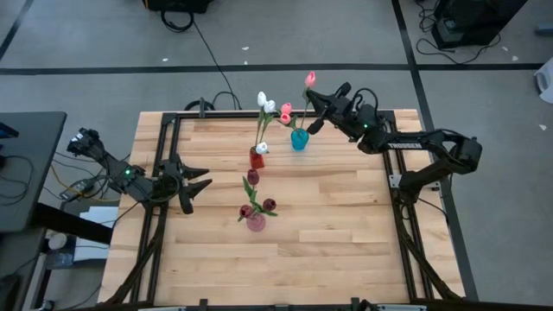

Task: Sort flowers into vase by color
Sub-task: Put the pink tulip into the blue flower vase

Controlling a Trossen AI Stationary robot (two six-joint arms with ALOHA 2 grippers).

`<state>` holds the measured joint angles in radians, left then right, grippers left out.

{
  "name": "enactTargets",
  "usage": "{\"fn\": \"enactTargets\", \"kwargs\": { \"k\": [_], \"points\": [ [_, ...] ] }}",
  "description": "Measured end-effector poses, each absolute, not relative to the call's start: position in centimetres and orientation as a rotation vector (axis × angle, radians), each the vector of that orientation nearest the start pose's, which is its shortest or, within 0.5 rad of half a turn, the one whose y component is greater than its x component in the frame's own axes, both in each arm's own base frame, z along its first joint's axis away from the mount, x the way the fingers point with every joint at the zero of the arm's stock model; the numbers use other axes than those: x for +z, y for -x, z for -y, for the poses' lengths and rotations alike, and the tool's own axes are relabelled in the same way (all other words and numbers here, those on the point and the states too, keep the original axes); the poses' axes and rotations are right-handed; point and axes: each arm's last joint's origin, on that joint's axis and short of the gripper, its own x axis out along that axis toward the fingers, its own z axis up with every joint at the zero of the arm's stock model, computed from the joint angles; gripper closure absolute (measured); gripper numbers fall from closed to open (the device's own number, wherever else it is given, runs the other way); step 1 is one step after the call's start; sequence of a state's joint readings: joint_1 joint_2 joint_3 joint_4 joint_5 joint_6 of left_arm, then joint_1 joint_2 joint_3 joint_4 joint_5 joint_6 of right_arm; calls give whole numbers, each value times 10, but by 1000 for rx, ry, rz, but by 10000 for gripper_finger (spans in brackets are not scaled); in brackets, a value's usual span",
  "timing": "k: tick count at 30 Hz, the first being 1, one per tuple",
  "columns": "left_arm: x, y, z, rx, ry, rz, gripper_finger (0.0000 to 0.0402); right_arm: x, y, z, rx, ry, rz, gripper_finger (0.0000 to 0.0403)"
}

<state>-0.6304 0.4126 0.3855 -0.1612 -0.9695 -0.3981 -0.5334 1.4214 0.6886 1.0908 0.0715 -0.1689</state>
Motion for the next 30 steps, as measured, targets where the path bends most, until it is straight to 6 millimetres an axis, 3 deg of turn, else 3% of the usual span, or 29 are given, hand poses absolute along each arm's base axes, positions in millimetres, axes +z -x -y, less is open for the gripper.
{"fn": "enactTargets", "kwargs": {
  "k": [13,30],
  "points": [
    [247,-101,44,353,261,-64,220,286,-250,154,-636,289,313,395],
    [247,-101,44,356,260,-64,220,268,-258,152,-598,199,152,394]
  ]
}}
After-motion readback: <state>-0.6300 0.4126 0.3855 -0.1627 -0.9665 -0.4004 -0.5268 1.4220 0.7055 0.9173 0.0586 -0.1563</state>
